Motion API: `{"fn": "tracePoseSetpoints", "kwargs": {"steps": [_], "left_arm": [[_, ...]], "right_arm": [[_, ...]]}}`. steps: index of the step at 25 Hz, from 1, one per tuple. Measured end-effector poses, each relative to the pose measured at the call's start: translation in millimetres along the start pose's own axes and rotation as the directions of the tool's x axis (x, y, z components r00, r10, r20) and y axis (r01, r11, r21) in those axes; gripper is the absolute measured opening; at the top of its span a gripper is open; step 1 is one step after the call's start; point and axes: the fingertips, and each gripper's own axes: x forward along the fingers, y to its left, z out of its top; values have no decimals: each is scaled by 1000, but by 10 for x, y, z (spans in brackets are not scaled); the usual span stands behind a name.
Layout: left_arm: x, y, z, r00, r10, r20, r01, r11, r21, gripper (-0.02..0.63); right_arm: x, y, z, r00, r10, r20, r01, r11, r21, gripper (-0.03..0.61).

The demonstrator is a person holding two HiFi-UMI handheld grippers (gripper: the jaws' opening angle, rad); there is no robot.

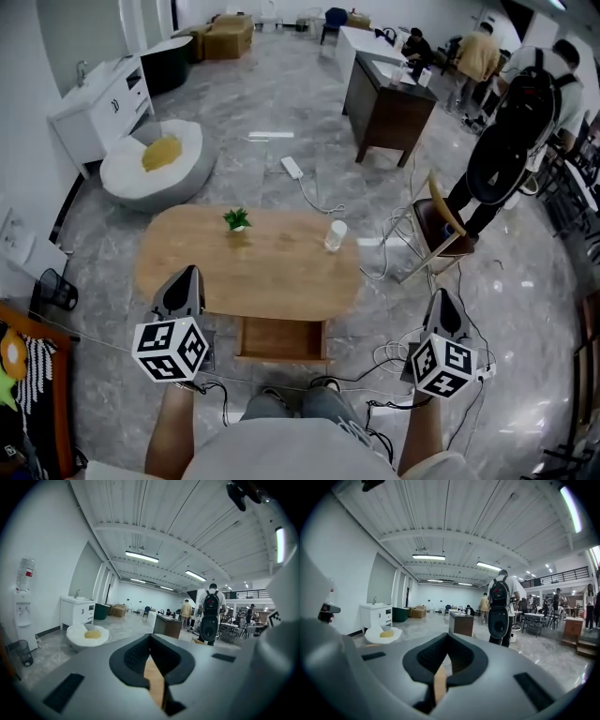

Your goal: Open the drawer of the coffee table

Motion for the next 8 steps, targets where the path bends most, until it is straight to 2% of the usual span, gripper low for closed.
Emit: {"fn": "tracePoseSetpoints", "kwargs": {"steps": [8], "left_arm": [[86, -53, -19, 1000, -23, 4, 23, 999, -33, -8]], "right_arm": [[-3, 34, 9, 1000, 3, 1, -3, 1000, -17, 0]]}}
